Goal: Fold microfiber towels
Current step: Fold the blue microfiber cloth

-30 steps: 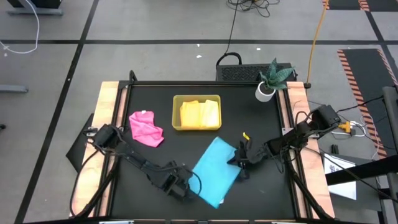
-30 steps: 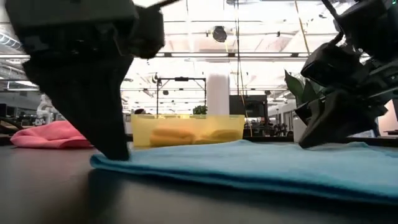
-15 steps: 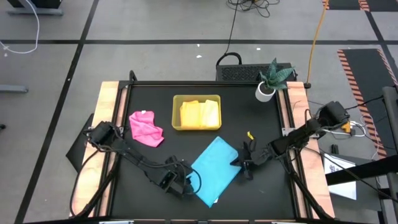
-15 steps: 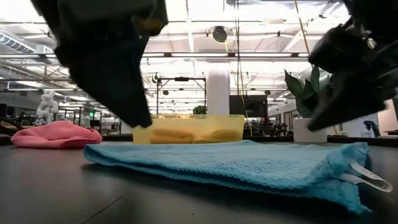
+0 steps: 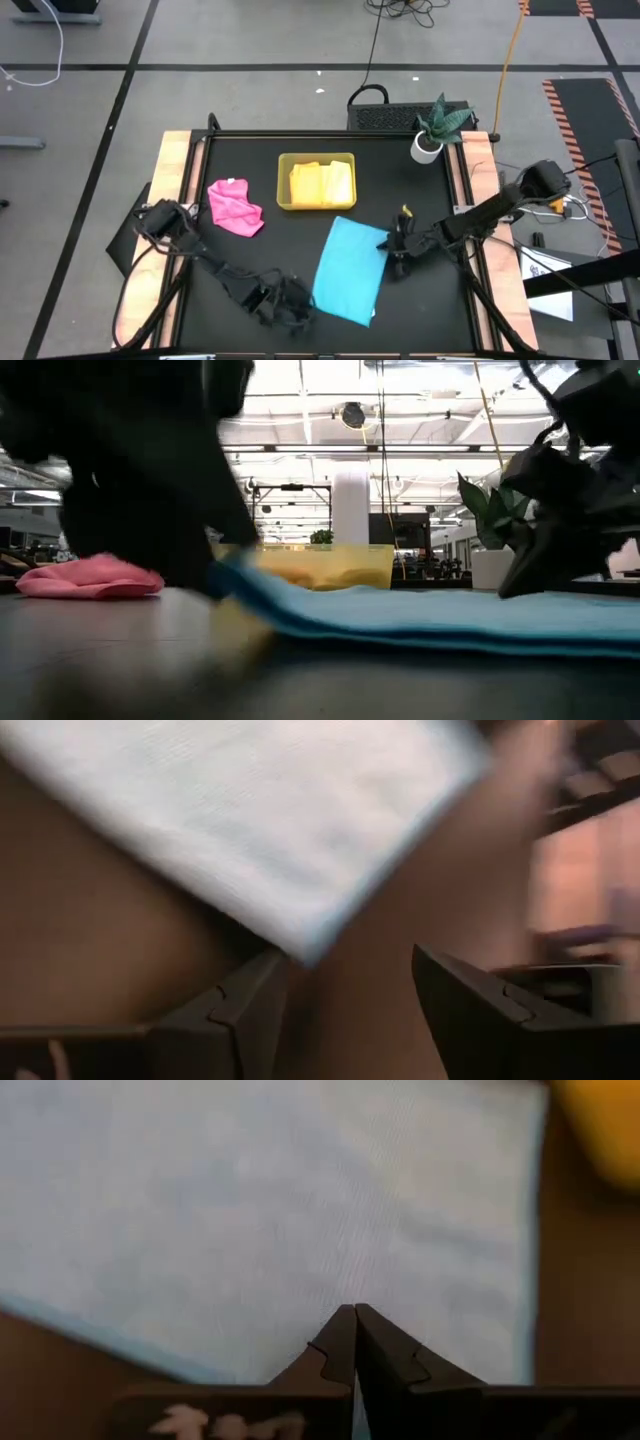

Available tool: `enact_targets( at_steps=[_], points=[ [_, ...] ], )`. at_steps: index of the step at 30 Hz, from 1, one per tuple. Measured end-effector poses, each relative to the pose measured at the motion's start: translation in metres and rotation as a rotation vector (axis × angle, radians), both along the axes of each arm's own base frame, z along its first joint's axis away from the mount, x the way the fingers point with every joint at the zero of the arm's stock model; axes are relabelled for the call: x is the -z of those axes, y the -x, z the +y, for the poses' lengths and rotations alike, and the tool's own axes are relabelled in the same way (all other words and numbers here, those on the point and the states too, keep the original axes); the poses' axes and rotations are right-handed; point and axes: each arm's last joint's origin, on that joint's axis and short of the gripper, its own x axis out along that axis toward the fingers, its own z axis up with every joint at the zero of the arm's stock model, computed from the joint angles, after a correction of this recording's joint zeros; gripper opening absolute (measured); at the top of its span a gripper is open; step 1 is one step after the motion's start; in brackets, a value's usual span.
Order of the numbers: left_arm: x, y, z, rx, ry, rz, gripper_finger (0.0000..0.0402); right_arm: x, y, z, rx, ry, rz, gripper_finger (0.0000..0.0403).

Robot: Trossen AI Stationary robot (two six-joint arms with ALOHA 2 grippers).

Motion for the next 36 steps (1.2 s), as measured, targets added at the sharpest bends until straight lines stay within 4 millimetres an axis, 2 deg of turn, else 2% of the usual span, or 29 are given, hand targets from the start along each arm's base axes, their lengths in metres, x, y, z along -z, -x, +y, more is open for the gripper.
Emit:
enact_targets(
  at_steps=[4,9,12,16,19,23,25,28,30,33,36],
  points=[
    [-0.015,-0.003,-0.016,0.029,-0.021,-0.151,0.0218,-0.024,0.001,-0.002,-0.001,-0.034,-0.121,0.0000],
    [-0.019,-0.007,-0.013,0.009,-0.127,-0.196,0.0218,-0.037,0.006,0.005,-0.030,-0.198,-0.170,0.0000],
    [-0.019,-0.013,-0.004,0.002,-0.161,-0.195,0.0218,-0.031,0.007,0.012,-0.034,-0.214,-0.136,0.0000],
    [-0.020,-0.021,0.006,0.015,-0.242,-0.211,0.0218,-0.019,0.008,0.015,0.070,-0.113,-0.113,0.0000],
    [-0.018,-0.027,0.020,0.020,-0.290,-0.183,0.0218,-0.010,0.008,0.008,0.188,-0.048,-0.078,0.0000],
    [-0.002,-0.029,0.036,-0.017,-0.297,-0.086,0.0218,0.002,0.012,-0.005,0.299,-0.016,0.017,0.0000],
    [0.007,-0.030,0.038,-0.034,-0.277,-0.055,0.0218,0.008,0.014,-0.012,0.337,-0.004,0.038,0.0000],
    [0.021,-0.030,0.034,-0.042,-0.252,-0.026,0.0218,0.013,0.019,-0.022,0.383,0.041,0.044,0.0000],
    [0.029,-0.033,0.027,-0.056,-0.201,-0.068,0.0218,0.013,0.023,-0.028,0.386,0.085,0.039,0.0000],
    [0.036,-0.037,0.010,-0.039,-0.098,-0.178,0.0218,0.007,0.023,-0.032,0.324,0.145,0.034,0.0000],
    [0.036,-0.037,-0.006,0.004,-0.049,-0.270,0.0218,-0.004,0.021,-0.030,0.239,0.133,-0.026,0.0000]
  ],
)
